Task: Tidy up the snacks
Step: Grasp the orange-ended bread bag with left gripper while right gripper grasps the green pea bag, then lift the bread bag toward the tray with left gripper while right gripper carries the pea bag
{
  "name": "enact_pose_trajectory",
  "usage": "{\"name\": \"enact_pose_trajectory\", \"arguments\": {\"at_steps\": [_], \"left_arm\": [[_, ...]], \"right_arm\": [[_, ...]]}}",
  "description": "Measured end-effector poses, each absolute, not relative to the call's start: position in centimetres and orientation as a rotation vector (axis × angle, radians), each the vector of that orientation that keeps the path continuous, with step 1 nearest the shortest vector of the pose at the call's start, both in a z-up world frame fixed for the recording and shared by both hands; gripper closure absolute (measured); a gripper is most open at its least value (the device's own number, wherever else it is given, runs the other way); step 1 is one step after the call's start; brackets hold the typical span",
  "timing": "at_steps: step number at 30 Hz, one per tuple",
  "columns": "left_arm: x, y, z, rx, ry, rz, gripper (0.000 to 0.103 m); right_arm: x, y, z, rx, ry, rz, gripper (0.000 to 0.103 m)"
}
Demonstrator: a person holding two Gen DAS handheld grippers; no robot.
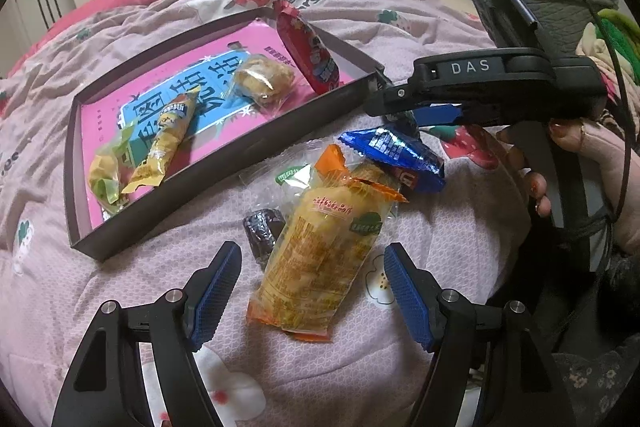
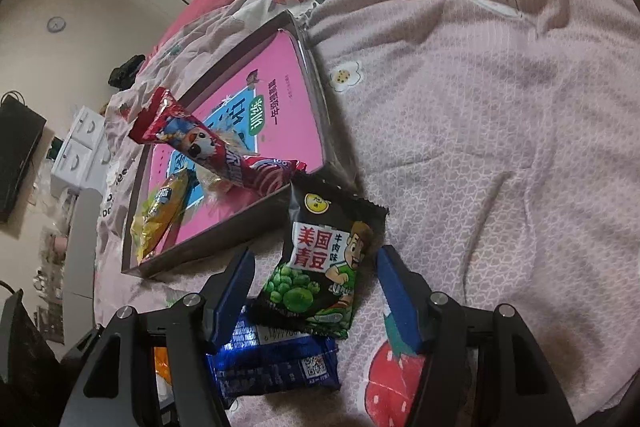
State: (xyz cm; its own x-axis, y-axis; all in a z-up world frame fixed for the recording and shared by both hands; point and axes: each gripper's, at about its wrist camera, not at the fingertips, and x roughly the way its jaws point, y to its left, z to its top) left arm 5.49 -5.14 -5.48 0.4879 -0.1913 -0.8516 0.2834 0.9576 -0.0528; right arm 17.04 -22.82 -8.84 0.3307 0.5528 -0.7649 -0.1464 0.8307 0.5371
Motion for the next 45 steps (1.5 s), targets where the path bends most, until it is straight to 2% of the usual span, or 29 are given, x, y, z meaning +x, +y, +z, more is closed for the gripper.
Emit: {"name": "enact_pose_trajectory", "arguments": {"at_steps": [4,6,8,14,17,20,24,29,45], "left_arm": [[5.7,-5.0,-5.8,0.094,1.028,-0.285,0.028],[5.8,-5.0,-5.9,0.089,1.034,-0.282,0.028],[5.9,-5.0,-6.0,0.084,1.037,-0.282,0.028],[6.0,-4.9,-6.3,0.07,1.051,-0.282,0.028],[6.2,-4.6,-6.5,0.047,1.061,-0.283,0.029],[6.3,-4.3,-6.6,0.029,1.07,-0.283,0.046],[6.3,-3.8,-6.6,0.021,1.076,-0.275,0.058],[6.1,-3.4,-5.7,-0.009,1.059,-0.293,0.061],[5.9,-0.8,-2.0,-0.098,0.927,-0.252,0.062]], "right_arm": [[17.4,-22.0,-9.1,0.367,1.148,0.488,0.042],[17.6,-21.7,-9.1,0.344,1.146,0.489,0.048],[17.8,-21.7,-9.3,0.329,1.143,0.487,0.059],[18.0,-22.3,-9.3,0.345,1.136,0.484,0.069],[17.9,-22.7,-9.1,0.356,1.134,0.485,0.07],[17.7,-23.1,-9.0,0.378,1.129,0.484,0.07],[17.6,-23.4,-8.5,0.388,1.116,0.486,0.071],[17.1,-23.4,-7.1,0.362,1.06,0.493,0.071],[15.9,-23.0,-3.8,0.32,0.914,0.555,0.071]]}}
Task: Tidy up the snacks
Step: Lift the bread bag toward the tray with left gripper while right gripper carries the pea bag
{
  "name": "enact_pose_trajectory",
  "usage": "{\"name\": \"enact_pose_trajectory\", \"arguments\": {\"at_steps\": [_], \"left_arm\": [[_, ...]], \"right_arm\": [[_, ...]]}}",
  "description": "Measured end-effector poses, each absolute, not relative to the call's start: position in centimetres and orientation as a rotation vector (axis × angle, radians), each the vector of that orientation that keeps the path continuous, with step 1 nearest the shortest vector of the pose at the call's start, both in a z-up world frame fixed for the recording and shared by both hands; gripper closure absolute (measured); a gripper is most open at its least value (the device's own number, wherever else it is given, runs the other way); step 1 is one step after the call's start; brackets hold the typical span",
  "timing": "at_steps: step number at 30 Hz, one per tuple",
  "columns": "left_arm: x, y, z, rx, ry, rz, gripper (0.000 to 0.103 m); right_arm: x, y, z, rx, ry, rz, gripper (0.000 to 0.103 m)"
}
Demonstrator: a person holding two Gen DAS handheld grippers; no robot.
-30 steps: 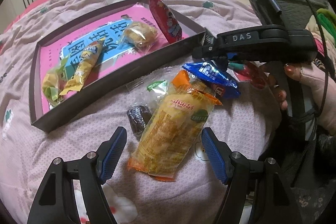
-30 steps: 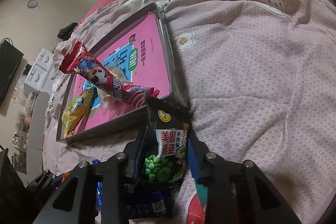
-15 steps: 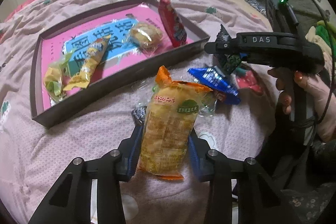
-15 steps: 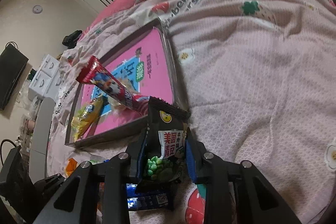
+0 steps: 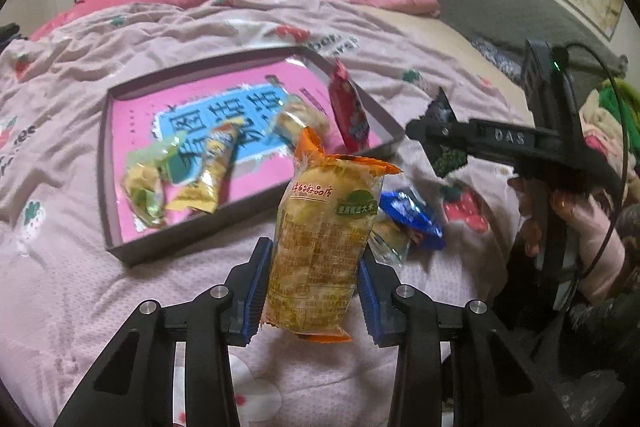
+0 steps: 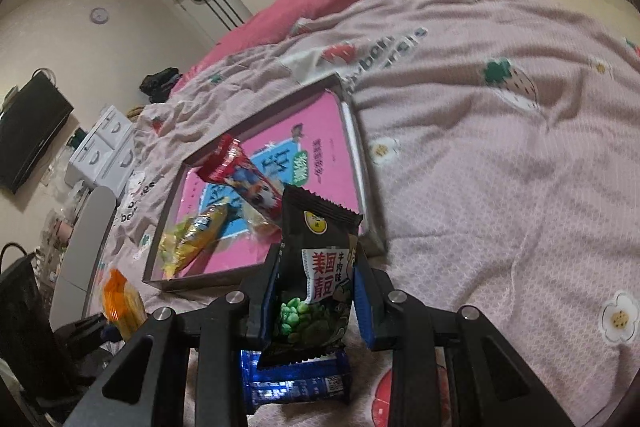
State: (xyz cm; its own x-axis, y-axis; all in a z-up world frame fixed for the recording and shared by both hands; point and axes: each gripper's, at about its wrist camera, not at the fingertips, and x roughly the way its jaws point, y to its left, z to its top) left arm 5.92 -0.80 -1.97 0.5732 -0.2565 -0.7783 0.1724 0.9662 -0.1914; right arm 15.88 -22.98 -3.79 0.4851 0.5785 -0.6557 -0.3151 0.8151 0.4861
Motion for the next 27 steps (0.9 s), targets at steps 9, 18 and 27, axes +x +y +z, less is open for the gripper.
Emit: {"name": "enact_pose_trajectory", "arguments": {"at_steps": [9,18,27], "left_arm": [[6.3,2.0,-0.8,-0.15,0.867,-0.175,0.061],[6.6,5.5,0.3,-0.197,0.813,-0.076,0.061],[6.8,8.5,0.7,-0.244,0.771,0.006,0.061]], "right_arm": [[15.7,-22.6,-2.8,0.306,0.856,0.587,0.071],[15.9,-22.5,-2.4,0.308,0.825,0.604,0.071],[16.1,-22.3,-2.4,0.311,0.813,0.613,0.071]]}}
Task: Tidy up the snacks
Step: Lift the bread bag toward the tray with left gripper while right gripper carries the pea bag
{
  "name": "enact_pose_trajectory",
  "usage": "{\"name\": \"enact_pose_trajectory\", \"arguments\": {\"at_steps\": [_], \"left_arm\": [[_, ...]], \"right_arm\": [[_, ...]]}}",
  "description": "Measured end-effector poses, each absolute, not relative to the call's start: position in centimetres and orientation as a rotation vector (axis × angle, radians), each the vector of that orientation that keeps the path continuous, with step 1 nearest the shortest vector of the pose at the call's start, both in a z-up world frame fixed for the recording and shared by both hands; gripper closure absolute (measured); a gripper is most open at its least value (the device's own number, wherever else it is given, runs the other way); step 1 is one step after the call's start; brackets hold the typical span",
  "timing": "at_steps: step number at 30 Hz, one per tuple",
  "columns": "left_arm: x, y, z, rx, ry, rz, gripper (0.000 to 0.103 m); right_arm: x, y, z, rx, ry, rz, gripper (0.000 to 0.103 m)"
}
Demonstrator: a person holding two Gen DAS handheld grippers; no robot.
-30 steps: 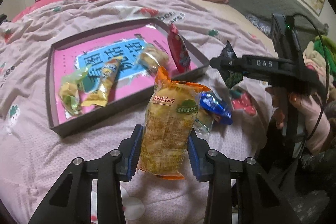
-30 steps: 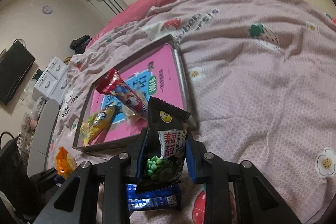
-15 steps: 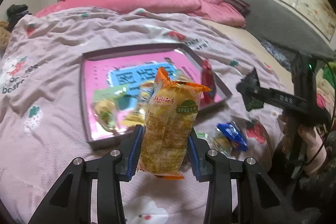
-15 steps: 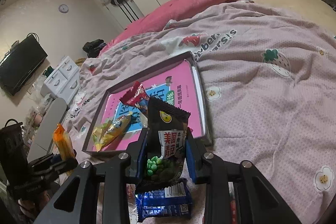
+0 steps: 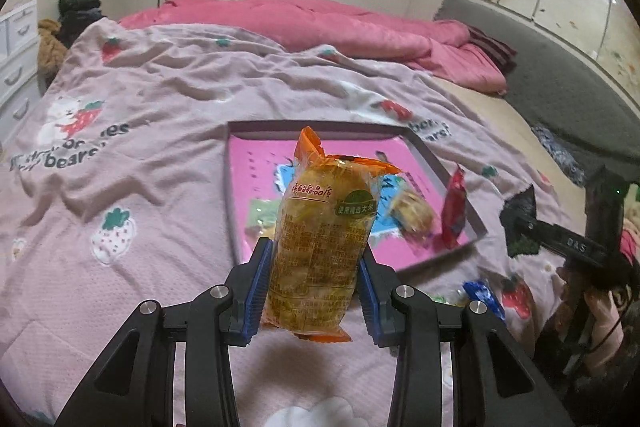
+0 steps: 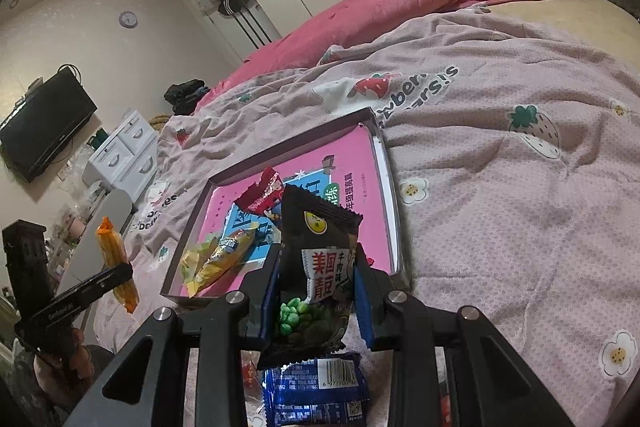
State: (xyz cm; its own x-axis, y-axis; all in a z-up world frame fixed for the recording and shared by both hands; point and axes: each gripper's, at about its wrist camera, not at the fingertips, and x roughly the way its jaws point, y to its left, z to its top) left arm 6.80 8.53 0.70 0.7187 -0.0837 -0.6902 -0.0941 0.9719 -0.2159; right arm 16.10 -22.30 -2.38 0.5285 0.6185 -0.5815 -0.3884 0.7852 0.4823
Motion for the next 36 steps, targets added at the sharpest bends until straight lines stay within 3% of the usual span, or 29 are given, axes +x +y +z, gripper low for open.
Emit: {"name": "enact_pose_trajectory", "arguments": {"at_steps": [36], "left_arm": [[11.6,7.9,-2.9,-0.206,0.791,0.047,0.061]], "right_arm": [[17.4,-21.9,-2.1,0.34,0.776,0.655,0.071]]}}
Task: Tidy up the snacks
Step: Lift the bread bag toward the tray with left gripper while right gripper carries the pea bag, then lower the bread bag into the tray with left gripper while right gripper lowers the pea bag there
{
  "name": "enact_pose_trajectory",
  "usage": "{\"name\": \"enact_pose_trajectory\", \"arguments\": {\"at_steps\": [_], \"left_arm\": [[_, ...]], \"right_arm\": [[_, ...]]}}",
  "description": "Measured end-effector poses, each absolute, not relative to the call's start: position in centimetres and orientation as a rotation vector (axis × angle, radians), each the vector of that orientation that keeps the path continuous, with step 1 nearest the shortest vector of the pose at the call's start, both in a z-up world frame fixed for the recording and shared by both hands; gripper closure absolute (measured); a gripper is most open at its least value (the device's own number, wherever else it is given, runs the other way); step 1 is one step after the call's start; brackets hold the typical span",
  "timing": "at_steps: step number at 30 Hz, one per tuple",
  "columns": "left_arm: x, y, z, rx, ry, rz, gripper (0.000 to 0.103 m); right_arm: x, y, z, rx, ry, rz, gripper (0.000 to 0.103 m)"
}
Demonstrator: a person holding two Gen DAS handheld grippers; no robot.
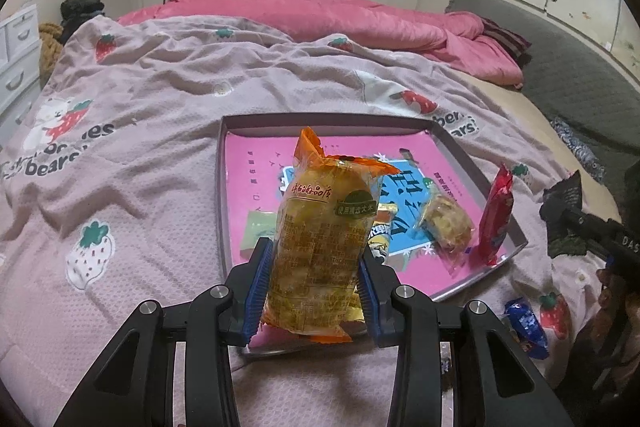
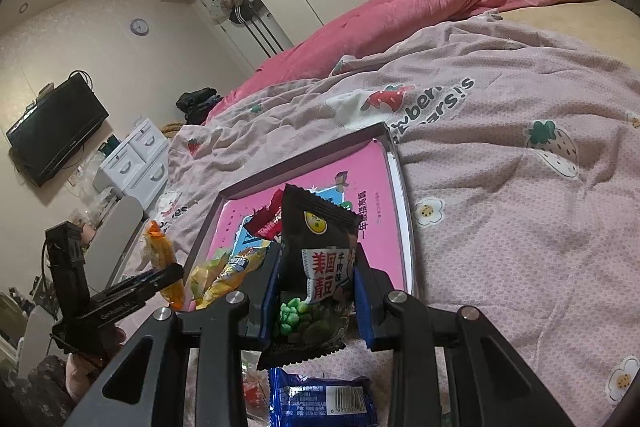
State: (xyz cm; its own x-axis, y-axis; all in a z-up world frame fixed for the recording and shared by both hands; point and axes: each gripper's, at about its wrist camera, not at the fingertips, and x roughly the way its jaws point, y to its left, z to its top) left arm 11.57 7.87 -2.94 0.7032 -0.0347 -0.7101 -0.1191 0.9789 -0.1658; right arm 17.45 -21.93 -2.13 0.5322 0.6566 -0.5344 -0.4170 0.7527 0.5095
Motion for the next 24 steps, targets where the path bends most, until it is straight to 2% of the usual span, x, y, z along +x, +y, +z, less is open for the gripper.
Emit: {"name": "enact_pose_trajectory", "arguments": {"at_steps": [24], "left_arm": [[12.8,5.9,-4.6,-0.183,0.818,0.004,0.062]], "right_arm": [[18.4,-21.8,-2.3,0.343,0.764,0.636,0.071]]}}
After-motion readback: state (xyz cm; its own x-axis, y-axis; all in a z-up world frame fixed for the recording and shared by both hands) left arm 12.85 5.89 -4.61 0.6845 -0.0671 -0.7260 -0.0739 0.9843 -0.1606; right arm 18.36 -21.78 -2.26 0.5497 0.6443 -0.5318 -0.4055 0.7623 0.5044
